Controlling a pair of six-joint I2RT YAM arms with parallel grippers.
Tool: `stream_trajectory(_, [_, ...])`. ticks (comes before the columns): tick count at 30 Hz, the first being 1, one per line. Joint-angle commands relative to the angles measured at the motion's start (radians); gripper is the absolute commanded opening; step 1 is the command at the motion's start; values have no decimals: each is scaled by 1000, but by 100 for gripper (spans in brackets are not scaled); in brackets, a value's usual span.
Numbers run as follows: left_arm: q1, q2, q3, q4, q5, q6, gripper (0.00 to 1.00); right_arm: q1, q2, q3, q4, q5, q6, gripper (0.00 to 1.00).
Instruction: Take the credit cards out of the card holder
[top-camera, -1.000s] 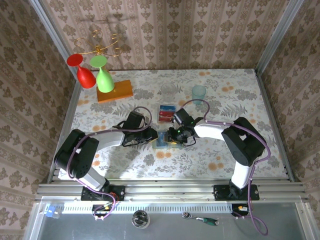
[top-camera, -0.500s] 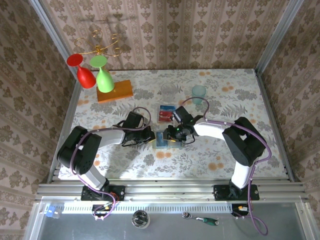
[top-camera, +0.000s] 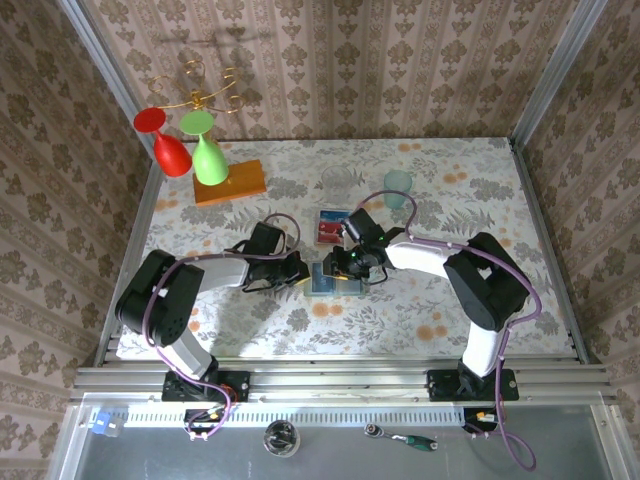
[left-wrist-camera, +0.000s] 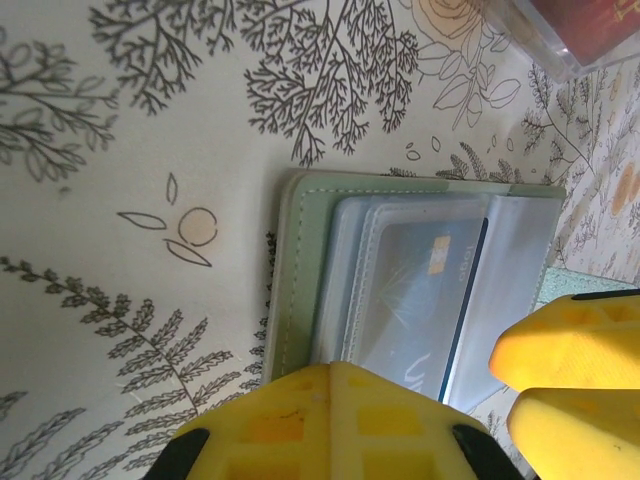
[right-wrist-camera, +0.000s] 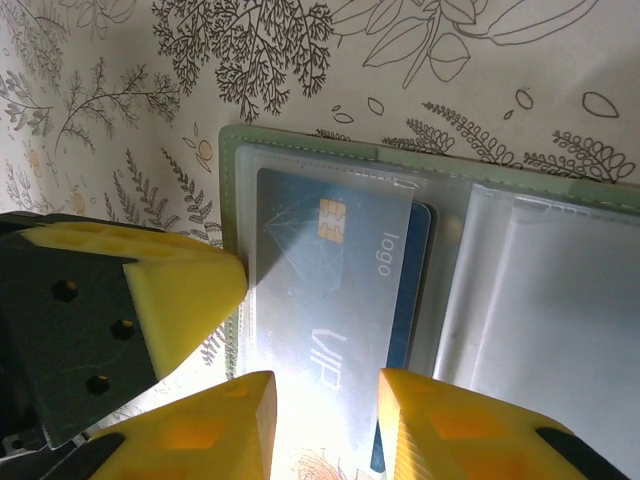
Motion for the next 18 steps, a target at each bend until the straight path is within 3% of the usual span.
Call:
stream_trajectory(1, [8, -14, 24, -8, 21, 25, 5, -7, 23, 24, -8, -19, 4, 34])
stream_trajectory(18, [-6, 18, 31, -1, 38, 30, 4, -8, 39, 27, 4, -25, 10, 34])
